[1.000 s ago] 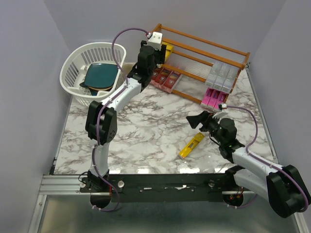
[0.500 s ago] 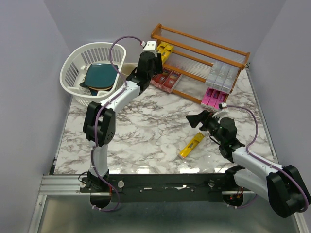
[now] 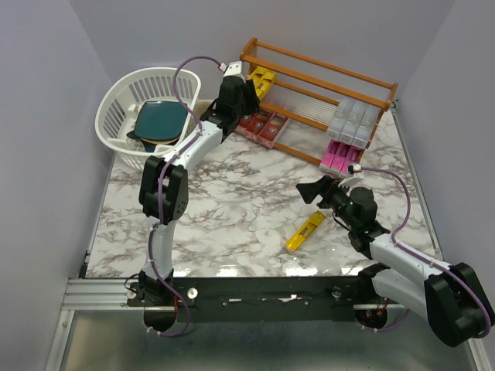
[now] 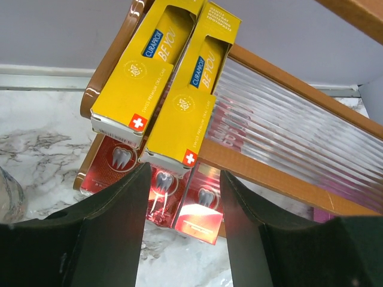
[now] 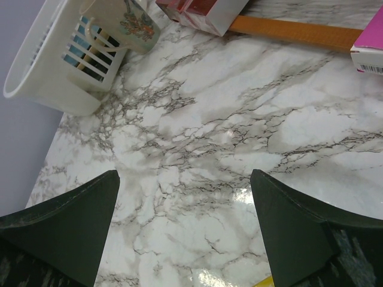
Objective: Place and organize the toothpastes onto the shelf
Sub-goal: Place the toothpaste on the shelf.
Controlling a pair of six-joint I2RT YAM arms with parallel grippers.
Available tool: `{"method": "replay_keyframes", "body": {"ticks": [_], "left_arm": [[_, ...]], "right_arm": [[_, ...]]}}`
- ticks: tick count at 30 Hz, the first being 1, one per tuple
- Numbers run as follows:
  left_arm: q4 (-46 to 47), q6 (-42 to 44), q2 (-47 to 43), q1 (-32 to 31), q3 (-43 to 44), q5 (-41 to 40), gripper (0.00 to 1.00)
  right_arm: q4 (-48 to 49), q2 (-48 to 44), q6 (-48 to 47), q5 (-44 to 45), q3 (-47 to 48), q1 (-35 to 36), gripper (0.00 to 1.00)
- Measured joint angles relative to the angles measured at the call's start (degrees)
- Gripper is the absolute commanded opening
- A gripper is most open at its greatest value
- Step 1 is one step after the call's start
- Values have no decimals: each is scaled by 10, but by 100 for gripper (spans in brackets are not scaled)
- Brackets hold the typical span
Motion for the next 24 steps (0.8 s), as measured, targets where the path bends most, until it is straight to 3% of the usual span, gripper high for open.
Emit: {"method": "replay_keyframes", "body": {"ticks": [24], "left_arm": [[-22,-21,49,10,59,28,61]], "right_arm": [[0,0,0,0,0,0,99]]}}
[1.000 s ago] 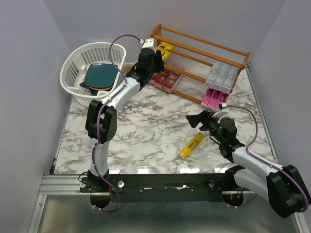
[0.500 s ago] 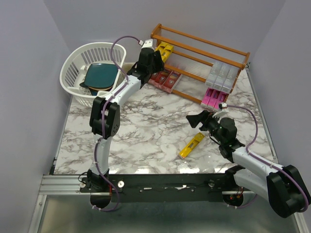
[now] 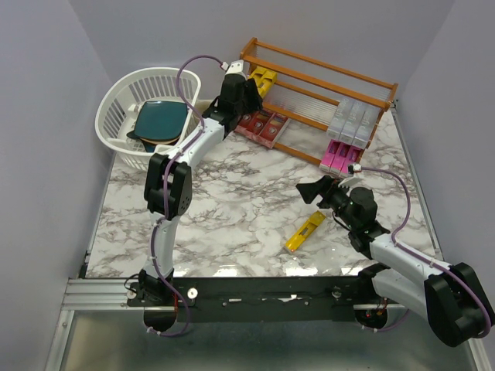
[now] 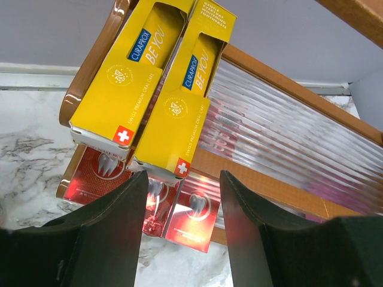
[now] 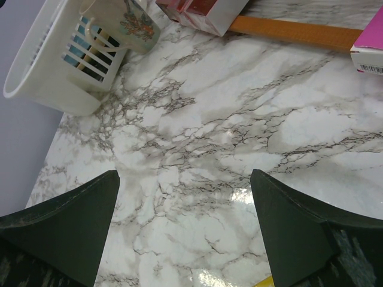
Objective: Place and organize the toothpastes onto the shelf
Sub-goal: Place the toothpaste on the shelf, then pick up the toothpaste from the center of the board.
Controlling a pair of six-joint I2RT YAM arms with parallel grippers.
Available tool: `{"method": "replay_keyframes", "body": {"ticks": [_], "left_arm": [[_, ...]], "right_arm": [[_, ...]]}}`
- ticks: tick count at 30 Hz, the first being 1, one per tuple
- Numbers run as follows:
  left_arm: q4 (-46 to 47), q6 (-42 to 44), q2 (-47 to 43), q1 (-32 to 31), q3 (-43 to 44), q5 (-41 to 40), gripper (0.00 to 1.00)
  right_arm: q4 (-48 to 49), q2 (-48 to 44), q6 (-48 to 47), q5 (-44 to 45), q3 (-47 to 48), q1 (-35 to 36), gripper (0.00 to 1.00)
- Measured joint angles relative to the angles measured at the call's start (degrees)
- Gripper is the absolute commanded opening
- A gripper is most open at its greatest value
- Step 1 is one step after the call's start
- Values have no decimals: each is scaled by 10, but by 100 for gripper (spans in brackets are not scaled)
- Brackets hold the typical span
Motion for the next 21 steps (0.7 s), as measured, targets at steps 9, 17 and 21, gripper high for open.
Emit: {"method": "replay_keyframes", "body": {"ticks": [9,17,21], "left_arm": [[47,5,-59,0,-128,26,71],[113,43,-240,-19,-349,32,84],[143,79,-344,-69,-449,11,93]], "right_arm": [[0,-1,0,0,0,0,99],[-1,-29,-3,1,0,0,99],[-4,-63,-5,10,0,0,99]]}}
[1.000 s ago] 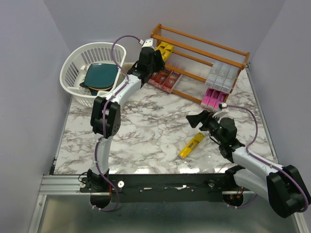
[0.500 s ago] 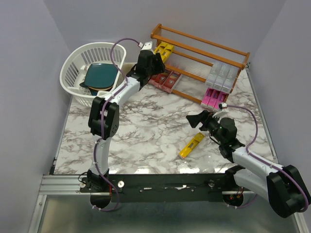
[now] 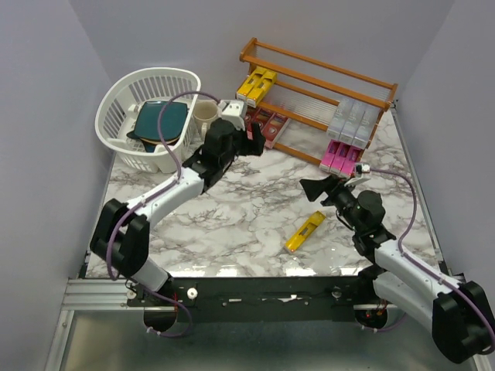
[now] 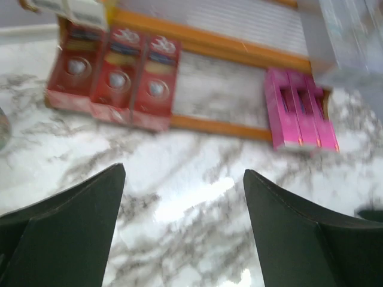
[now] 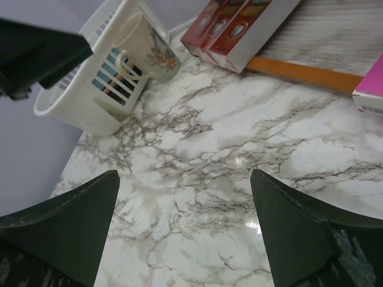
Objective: Place and organize the toothpastes onto the shelf
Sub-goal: Pick up the toothpaste from the center of the board.
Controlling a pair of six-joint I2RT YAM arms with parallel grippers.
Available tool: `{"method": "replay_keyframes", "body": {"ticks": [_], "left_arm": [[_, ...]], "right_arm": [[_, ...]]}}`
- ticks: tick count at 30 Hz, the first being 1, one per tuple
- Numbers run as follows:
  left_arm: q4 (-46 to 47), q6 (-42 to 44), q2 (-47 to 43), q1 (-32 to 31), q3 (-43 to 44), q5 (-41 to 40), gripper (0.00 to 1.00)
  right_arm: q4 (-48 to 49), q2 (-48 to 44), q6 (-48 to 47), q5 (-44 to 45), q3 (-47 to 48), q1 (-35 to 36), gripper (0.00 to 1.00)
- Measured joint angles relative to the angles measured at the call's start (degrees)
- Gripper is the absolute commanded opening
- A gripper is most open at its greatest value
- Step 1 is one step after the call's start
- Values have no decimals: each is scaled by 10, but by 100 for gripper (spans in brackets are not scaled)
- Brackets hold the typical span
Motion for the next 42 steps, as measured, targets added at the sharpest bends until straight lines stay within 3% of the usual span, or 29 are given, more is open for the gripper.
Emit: {"method": "replay_keyframes", "body": {"ticks": [4,11,18,21,27,33,42], "left_arm": [[19,51,-73,-93,-100,-50,98],[13,90,-118,-240,-219,-107,99],[5,82,-105,-369,-246,-155,99],[-5,64,-55,-421,-222,-177,99],[-57,33,44,-471,-148,-208,97],[-131,-15,105,-479,-82,-239,88],[-215,-57,151,-485,-45,-262,66]], "right_arm": [[-21,-58,-4,19,0,0,99],[-53,-153,-14,78,-6,0,99],[-66,-186,-14,125,-25,0,99],[-74,-189,-14,140,-31,0,99],[-76,-195,-14,155,-35,0,99],[-77,-194,-14,157,-35,0,99],[-76,-184,-14,157,-35,0,99]]}}
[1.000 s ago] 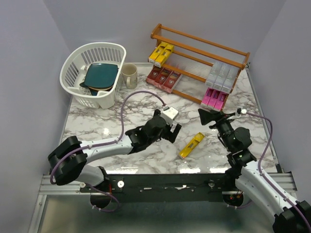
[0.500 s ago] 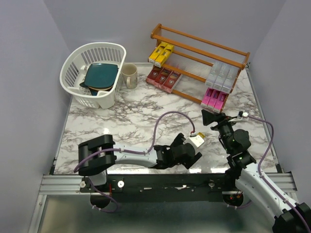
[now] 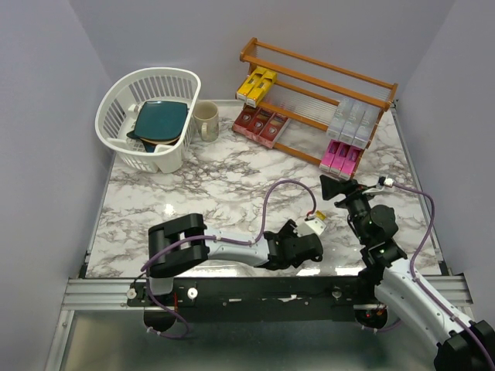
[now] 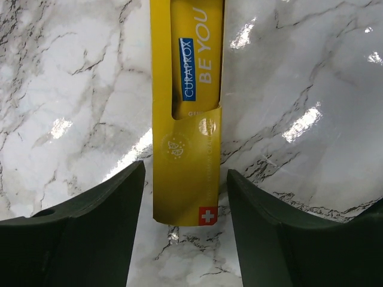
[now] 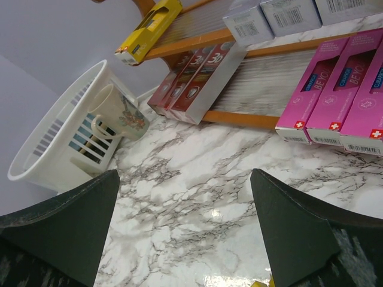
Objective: Place and organize the toothpastes onto the shelf
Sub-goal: Pick up the toothpaste from the center of the board, then place the toothpaste on the shelf.
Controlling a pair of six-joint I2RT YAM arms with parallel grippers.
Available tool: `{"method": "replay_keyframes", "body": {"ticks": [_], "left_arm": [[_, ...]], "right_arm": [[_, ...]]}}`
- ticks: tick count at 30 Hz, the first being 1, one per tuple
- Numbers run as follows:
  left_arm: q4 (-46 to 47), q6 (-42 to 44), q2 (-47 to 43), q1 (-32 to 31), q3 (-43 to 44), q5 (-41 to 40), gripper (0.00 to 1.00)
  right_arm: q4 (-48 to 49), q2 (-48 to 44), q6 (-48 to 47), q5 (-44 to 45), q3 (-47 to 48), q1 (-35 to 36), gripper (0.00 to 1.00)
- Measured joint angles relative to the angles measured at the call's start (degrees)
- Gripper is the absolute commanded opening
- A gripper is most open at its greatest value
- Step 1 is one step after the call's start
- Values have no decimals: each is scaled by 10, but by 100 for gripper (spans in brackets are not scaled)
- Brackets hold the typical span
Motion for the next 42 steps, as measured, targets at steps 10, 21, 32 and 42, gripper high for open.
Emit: {"method": "replay_keyframes", "body": {"ticks": [10,21,32,42], "left_arm": [[-14,-18,-4,-3,-10,-7,47],[-49,-21,-63,-1,-38,-27,41],[-77,13,-170,91,-49,-41,41],[-82,90,-205,245,23,2,41]], "right_arm": [[1,10,0,0,0,0,99],[1,17,0,0,0,0,99],[1,23,0,0,0,0,99],[-1,2,17,24,-10,0,98]]}}
